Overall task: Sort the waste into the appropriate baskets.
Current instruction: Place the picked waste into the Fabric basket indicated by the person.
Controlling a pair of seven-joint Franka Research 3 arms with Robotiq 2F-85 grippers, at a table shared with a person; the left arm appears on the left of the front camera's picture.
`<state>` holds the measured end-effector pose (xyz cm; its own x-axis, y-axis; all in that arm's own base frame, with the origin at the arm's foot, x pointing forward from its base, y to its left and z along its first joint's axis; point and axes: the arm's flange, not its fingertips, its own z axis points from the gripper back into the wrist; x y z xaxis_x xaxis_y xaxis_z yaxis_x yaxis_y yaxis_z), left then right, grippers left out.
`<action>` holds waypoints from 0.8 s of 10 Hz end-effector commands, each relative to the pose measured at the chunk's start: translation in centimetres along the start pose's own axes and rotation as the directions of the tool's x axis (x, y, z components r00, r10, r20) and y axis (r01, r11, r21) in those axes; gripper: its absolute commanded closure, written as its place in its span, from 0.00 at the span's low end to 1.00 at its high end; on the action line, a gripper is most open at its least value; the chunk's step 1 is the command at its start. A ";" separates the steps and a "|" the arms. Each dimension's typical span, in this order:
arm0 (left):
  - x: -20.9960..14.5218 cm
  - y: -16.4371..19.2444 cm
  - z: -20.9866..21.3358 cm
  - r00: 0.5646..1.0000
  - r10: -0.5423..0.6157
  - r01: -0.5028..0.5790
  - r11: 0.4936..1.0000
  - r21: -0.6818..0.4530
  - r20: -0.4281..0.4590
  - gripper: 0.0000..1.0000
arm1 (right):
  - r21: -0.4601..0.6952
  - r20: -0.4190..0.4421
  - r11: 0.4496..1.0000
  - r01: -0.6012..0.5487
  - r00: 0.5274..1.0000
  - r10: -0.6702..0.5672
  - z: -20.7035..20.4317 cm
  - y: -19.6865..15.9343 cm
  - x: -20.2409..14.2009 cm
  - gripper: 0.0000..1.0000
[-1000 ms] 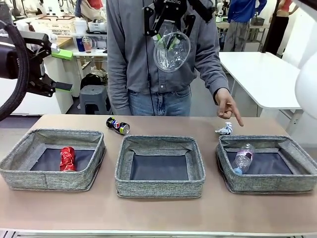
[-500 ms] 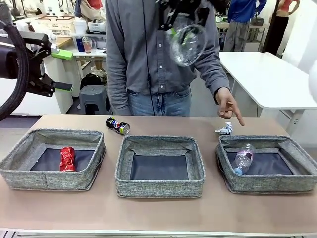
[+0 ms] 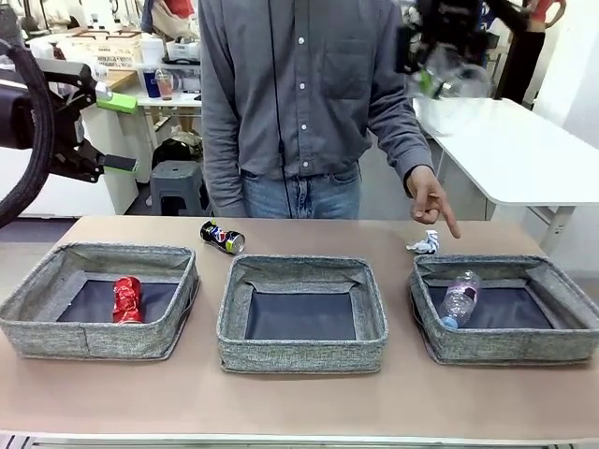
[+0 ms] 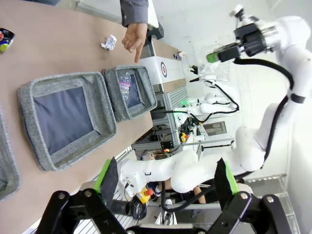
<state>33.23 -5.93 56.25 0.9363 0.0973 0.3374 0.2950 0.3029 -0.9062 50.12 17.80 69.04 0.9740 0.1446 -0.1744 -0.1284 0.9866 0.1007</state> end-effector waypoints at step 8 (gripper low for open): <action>0.0 -0.3 0.0 1.000 0.008 -0.008 1.000 -0.008 -0.002 0.00 | 0.194 0.008 0.951 0.240 0.969 -0.246 -22.2 -13.6 -5.5 0.86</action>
<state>33.24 -5.94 56.26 0.9364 0.0970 0.3374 0.2951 0.3029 -0.9062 42.06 5.23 47.36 0.9773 -0.0364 -0.2087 0.0831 0.9720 0.2199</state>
